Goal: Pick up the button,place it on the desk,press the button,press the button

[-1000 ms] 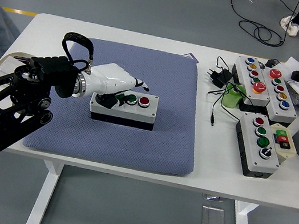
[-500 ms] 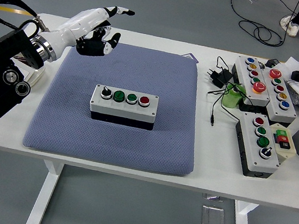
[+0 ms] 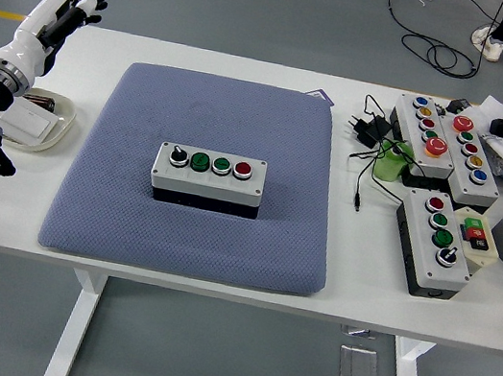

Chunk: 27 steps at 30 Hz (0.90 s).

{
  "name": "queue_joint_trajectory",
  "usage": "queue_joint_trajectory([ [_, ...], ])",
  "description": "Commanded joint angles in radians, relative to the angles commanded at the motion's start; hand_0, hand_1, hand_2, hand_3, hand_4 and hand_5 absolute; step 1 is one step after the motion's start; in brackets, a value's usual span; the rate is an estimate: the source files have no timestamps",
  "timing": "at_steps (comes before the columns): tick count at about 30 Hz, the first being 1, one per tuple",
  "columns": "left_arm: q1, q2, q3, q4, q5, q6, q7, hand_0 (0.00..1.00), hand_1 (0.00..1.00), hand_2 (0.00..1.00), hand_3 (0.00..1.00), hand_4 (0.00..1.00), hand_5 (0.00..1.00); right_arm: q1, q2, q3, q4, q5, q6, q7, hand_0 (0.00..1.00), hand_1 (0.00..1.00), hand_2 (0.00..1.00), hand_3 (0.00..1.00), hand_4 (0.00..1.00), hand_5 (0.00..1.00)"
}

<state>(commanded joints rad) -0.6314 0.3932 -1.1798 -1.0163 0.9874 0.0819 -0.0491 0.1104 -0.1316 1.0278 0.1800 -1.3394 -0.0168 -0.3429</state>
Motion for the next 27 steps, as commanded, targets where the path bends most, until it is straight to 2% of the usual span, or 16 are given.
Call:
queue_joint_trajectory([
  [5, 0.032, 0.018, -0.028, 0.015, -0.209, -0.021, -0.004, 0.841, 0.879, 0.960, 0.966, 0.744, 0.998, 0.002, 0.001, -0.004, 0.000, 0.003, 0.001, 0.001, 0.651, 0.640, 0.670, 0.583, 0.381, 0.237],
  [8, 0.044, 0.024, -0.045, 0.019, -0.280, -0.029, -0.009, 0.841, 0.879, 0.960, 0.966, 0.744, 0.998, 0.004, 0.002, -0.008, 0.000, 0.009, 0.001, 0.001, 0.651, 0.640, 0.670, 0.583, 0.381, 0.237],
  [17, 0.060, 0.042, -0.073, 0.027, -0.290, -0.046, -0.004, 0.842, 0.879, 0.958, 0.956, 0.737, 0.998, 0.008, 0.002, -0.008, 0.000, 0.009, 0.002, 0.001, 0.651, 0.638, 0.671, 0.582, 0.381, 0.239],
  [27, 0.062, 0.037, -0.084, 0.031, -0.293, -0.056, -0.003, 0.844, 0.880, 0.960, 0.956, 0.731, 0.998, 0.010, 0.002, -0.013, 0.000, 0.016, 0.001, 0.003, 0.651, 0.638, 0.671, 0.582, 0.381, 0.240],
])
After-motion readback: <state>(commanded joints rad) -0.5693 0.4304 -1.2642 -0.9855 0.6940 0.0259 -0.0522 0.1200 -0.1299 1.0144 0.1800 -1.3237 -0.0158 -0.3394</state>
